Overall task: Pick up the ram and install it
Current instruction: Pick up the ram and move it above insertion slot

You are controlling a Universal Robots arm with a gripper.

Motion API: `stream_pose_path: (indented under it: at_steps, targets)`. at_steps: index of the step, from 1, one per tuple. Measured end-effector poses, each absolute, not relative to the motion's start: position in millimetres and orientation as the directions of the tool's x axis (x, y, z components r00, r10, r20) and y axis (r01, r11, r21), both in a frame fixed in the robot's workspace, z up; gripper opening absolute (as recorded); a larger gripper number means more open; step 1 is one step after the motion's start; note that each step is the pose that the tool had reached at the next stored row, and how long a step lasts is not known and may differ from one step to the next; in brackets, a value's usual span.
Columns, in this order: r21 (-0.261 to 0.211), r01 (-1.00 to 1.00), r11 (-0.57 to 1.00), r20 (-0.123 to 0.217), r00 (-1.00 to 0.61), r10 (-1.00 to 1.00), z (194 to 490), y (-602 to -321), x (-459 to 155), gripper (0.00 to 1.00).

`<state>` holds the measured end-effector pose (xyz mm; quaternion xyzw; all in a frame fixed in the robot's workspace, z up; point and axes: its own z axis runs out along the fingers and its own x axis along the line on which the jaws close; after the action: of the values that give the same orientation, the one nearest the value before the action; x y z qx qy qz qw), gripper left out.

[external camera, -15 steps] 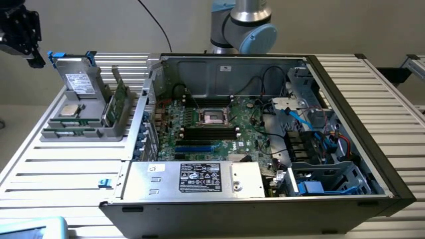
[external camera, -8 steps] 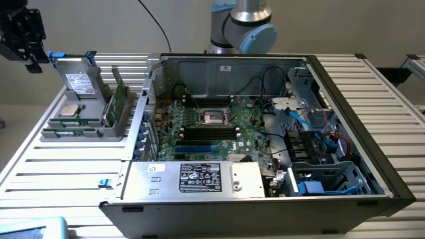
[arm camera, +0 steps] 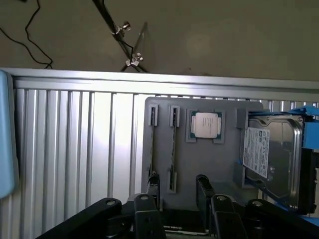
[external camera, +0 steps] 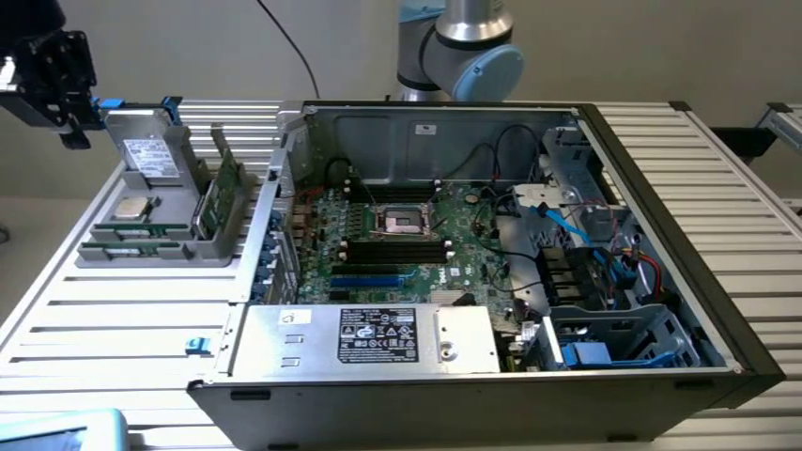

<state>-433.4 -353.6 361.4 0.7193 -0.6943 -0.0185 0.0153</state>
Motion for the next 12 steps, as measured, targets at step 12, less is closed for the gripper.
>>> stream_pose_path:
  at_steps: [12]
  targets:
    - [0.048,-0.998,-0.036,-0.005,0.035,-0.999,345.8,-368.7,-429.6,0.43]
